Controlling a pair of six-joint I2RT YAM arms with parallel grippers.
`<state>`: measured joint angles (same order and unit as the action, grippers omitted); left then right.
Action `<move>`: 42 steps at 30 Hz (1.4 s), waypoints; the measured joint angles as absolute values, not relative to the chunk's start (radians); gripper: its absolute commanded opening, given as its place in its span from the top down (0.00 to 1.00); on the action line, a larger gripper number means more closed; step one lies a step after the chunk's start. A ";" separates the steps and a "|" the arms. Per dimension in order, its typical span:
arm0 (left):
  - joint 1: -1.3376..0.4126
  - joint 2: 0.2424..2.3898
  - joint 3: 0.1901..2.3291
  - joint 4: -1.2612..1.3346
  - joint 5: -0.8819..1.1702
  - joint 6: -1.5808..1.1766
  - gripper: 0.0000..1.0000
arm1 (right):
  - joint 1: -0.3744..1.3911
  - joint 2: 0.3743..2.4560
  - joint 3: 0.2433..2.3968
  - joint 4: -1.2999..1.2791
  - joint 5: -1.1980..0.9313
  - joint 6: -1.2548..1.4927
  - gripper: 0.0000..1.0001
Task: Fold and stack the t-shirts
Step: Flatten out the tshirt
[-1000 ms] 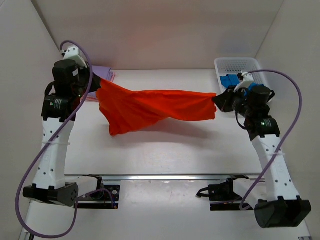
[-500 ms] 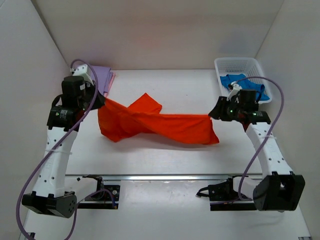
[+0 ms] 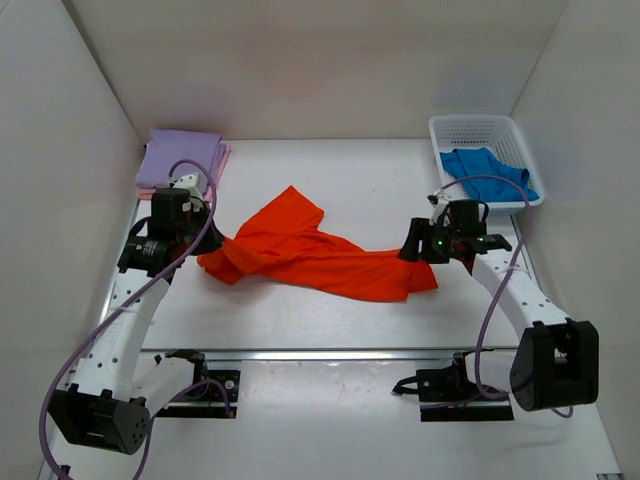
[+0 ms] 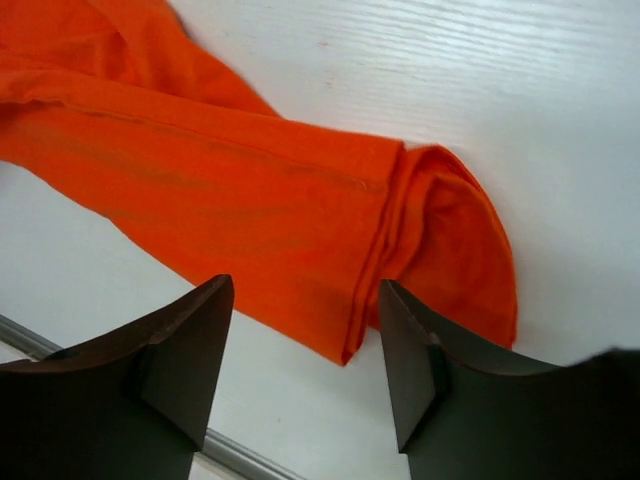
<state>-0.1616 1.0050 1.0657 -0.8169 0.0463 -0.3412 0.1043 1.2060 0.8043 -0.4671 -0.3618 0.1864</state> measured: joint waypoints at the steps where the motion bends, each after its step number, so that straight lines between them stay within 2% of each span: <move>1: -0.163 1.005 1.058 -0.812 0.047 -0.341 1.00 | 0.120 1.225 0.805 -0.442 -0.361 0.184 0.41; 8: -0.166 0.991 1.014 -0.790 0.051 -0.342 1.00 | 0.137 1.427 0.818 -0.336 -0.353 0.133 0.27; 16: -0.169 0.989 0.986 -0.770 0.061 -0.347 1.00 | 0.173 1.489 0.833 -0.299 -0.266 0.071 0.31; 29: -0.173 0.990 0.947 -0.741 0.069 -0.357 1.00 | 0.310 1.489 0.871 -0.293 0.005 -0.010 0.27; 32: -0.173 0.991 0.941 -0.740 0.070 -0.357 1.00 | 0.327 1.524 0.905 -0.284 0.020 -0.047 0.30; 38: -0.173 0.991 0.939 -0.733 0.070 -0.360 1.00 | 0.327 1.578 0.934 -0.285 -0.001 -0.091 0.41; 40: -0.173 0.991 0.939 -0.733 0.070 -0.360 1.00 | 0.335 1.607 0.952 -0.291 -0.001 -0.102 0.46; 42: -0.173 0.991 0.935 -0.731 0.071 -0.360 1.00 | 0.352 1.627 0.957 -0.301 0.004 -0.112 0.56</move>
<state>-0.1726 0.9909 0.9348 -0.7315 0.0711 -0.3599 0.3523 1.6268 0.9573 -0.3008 0.0044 -0.1116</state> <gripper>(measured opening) 0.034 0.502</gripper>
